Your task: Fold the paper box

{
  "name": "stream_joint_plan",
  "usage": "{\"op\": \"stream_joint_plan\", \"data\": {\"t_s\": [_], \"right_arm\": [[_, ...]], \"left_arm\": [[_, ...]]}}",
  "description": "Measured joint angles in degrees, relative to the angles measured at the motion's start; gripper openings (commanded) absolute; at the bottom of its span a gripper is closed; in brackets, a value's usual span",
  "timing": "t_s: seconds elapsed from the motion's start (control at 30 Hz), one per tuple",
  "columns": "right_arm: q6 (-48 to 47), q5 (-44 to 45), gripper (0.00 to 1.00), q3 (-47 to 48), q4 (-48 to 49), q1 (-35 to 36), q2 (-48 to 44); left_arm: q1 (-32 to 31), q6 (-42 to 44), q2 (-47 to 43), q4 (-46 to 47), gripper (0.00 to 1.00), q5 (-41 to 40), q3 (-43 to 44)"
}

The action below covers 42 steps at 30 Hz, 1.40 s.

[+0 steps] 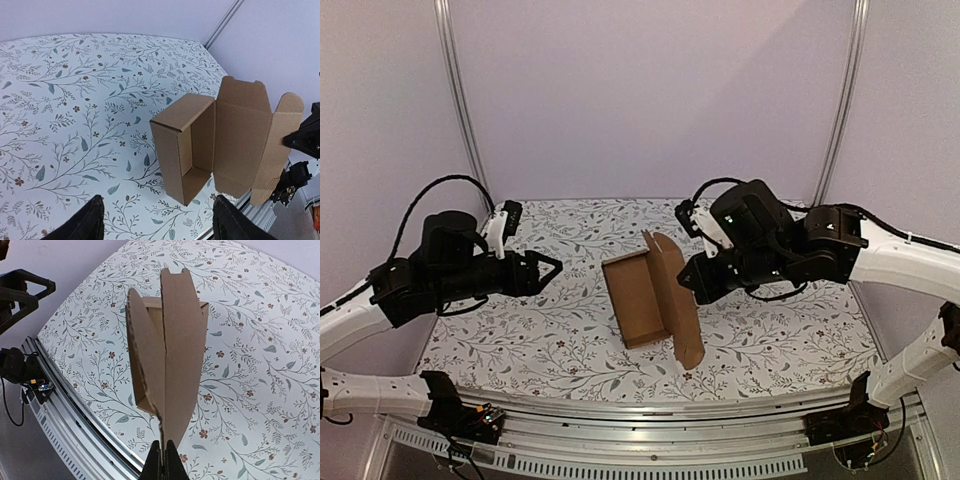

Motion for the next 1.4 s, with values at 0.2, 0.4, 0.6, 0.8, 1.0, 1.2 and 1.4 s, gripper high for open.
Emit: {"op": "stream_joint_plan", "data": {"t_s": [0.2, 0.4, 0.6, 0.8, 1.0, 1.2, 1.4], "right_arm": [[-16.4, 1.8, 0.00, 15.0, -16.3, 0.0, 2.5], [-32.2, 4.3, 0.00, 26.9, -31.3, 0.4, 9.8], [-45.9, 12.8, 0.00, 32.7, -38.5, 3.6, 17.4], [-53.6, 19.9, 0.00, 38.5, -39.6, 5.0, 26.2], [-60.1, 22.0, 0.00, 38.5, -40.2, 5.0, 29.4], [-65.2, 20.9, 0.00, 38.5, -40.5, 4.9, 29.6], [-67.3, 17.9, 0.00, 39.7, -40.6, 4.4, 29.8]], "left_arm": [[0.0, 0.0, -1.5, -0.8, 0.73, -1.9, 0.0], [0.0, 0.0, -0.7, -0.5, 0.73, -2.0, 0.0], [0.1, 0.3, 2.4, 0.8, 0.72, 0.7, 0.0], [0.1, 1.5, 5.9, 2.9, 0.73, 6.0, 0.0], [0.1, 5.4, 10.0, 9.0, 0.79, 11.9, -1.3], [0.1, 9.8, 14.6, 15.1, 0.81, 16.8, -3.7], [-0.7, 16.2, 14.8, 24.6, 0.80, 19.1, -9.3]]}}
